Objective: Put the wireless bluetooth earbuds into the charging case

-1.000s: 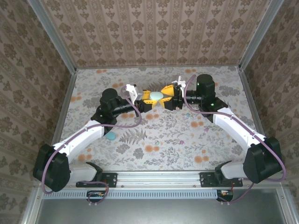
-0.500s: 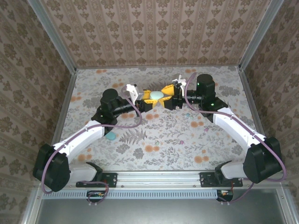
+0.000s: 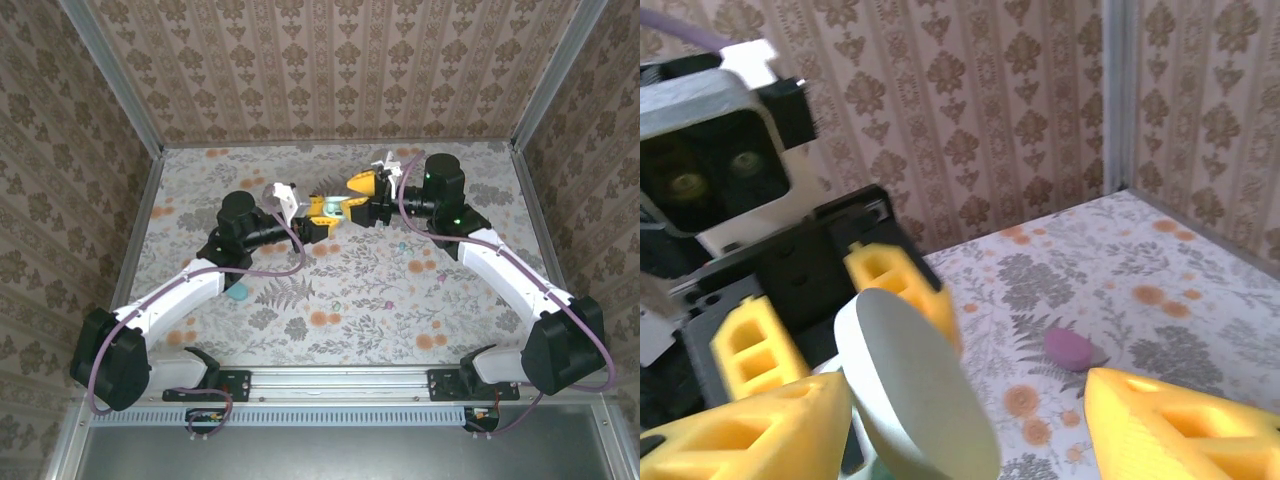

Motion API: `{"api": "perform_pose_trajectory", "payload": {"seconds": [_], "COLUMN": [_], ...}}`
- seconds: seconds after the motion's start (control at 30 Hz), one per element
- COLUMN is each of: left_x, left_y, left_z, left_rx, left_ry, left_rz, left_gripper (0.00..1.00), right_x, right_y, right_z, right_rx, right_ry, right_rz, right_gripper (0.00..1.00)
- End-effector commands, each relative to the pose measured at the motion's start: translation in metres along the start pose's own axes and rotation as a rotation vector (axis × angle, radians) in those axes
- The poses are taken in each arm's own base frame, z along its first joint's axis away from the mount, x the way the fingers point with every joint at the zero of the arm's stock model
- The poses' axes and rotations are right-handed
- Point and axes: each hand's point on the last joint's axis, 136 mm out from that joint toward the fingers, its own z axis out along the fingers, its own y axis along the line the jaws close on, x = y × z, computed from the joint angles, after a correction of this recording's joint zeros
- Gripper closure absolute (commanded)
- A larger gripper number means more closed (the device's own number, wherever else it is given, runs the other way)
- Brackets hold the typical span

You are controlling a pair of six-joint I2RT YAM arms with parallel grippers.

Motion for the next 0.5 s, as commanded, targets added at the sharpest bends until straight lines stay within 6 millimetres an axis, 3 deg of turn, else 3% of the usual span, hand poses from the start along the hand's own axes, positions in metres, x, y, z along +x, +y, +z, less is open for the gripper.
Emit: {"api": "perform_pose_trajectory", "payload": {"seconds": [0.0, 0.47], "left_x": [-0.005, -0.003], "left_y": [-0.012, 0.006], "left_z": [0.001, 0.003], "left_rx": [0.049, -0.045], "left_ry": [-0.021, -0.037], "left_rz": [0.035, -0.024], "left_gripper": [0.66, 0.66], "right_x": [-0.018, -0.03], "right_y": [-0.01, 0.003], "right_z": [-0.003, -0.011], "right_rx": [0.064, 0.049], "right_ry": [-0.032, -0.014], "right_rz": [-0.009, 0.056], "right_gripper": [0.34, 0.29]}}
